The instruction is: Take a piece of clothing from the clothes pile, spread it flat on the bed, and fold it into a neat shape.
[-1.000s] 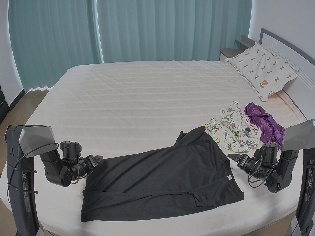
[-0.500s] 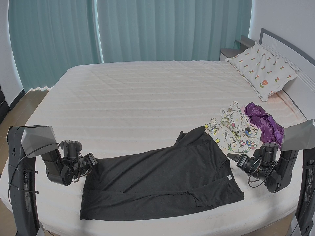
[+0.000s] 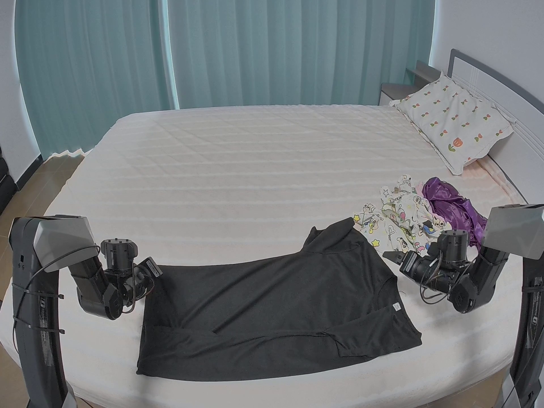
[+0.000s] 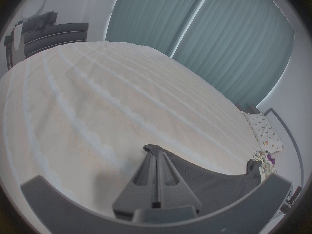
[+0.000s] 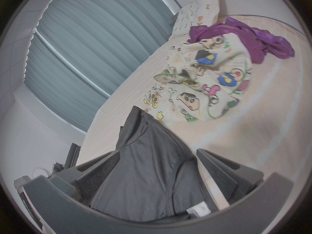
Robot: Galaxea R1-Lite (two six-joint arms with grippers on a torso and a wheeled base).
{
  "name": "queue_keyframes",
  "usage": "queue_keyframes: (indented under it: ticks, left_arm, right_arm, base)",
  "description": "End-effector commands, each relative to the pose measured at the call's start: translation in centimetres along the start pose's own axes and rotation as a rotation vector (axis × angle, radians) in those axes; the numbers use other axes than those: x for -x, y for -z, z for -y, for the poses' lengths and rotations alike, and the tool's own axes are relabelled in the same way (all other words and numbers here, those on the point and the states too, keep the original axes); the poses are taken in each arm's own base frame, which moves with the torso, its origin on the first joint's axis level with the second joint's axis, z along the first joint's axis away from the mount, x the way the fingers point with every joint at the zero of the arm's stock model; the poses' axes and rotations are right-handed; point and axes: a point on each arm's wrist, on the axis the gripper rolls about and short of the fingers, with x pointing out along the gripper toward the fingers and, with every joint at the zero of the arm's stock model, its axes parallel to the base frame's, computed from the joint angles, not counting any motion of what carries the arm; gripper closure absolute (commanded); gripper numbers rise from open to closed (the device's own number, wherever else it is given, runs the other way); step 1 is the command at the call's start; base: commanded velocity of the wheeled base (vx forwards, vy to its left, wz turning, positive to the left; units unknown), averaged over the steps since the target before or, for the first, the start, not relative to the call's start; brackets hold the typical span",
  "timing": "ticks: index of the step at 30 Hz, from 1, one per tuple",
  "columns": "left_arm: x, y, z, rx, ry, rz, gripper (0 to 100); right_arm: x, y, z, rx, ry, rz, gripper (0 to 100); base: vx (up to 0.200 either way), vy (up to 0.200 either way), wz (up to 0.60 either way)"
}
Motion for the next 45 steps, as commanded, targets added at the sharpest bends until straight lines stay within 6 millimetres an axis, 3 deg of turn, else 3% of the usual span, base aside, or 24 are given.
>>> queue_keyframes:
  ticks: [1, 4, 12, 17, 28, 36, 37, 45]
  left_arm:
    - [1.3, -0.9, 0.5, 0.027, 0.012, 0.032, 100]
    - [1.3, -1.0, 0.6, 0.052, 0.013, 0.037, 100]
    - [1.5, -0.7, 0.4, 0.075, 0.005, 0.022, 100]
    - [1.7, -0.6, 0.3, 0.075, 0.002, 0.017, 100]
    - [1.7, -0.6, 0.2, 0.078, 0.000, 0.018, 100]
    - [1.6, -0.6, 0.2, 0.078, 0.000, 0.018, 100]
    - [1.6, -0.6, 0.2, 0.078, 0.000, 0.018, 100]
    - [1.6, -0.7, 0.1, 0.080, -0.002, 0.020, 100]
  right_arm:
    - [-3.2, -2.1, -2.8, 0.068, -0.080, -0.005, 0]
    - [-4.5, -2.5, -3.4, 0.121, -0.119, -0.015, 0]
    - [-7.9, -1.2, -3.5, 0.292, -0.133, -0.076, 0]
    - [-9.9, -0.2, -2.7, 0.396, -0.145, -0.086, 0]
    - [-12.7, -1.2, -3.0, 0.416, -0.154, -0.061, 0]
    - [-13.9, -0.8, -2.6, 0.418, -0.149, -0.060, 0]
    - [-13.9, -0.9, -2.5, 0.416, -0.147, -0.058, 100]
    - [-13.2, -2.1, -2.8, 0.414, -0.144, -0.026, 100]
  base:
    - [0.000, 0.000, 0.00]
    - [0.000, 0.000, 0.00]
    - [0.000, 0.000, 0.00]
    - [0.000, 0.000, 0.00]
    - [0.000, 0.000, 0.00]
    - [0.000, 0.000, 0.00]
    - [0.000, 0.000, 0.00]
    - [0.000, 0.000, 0.00]
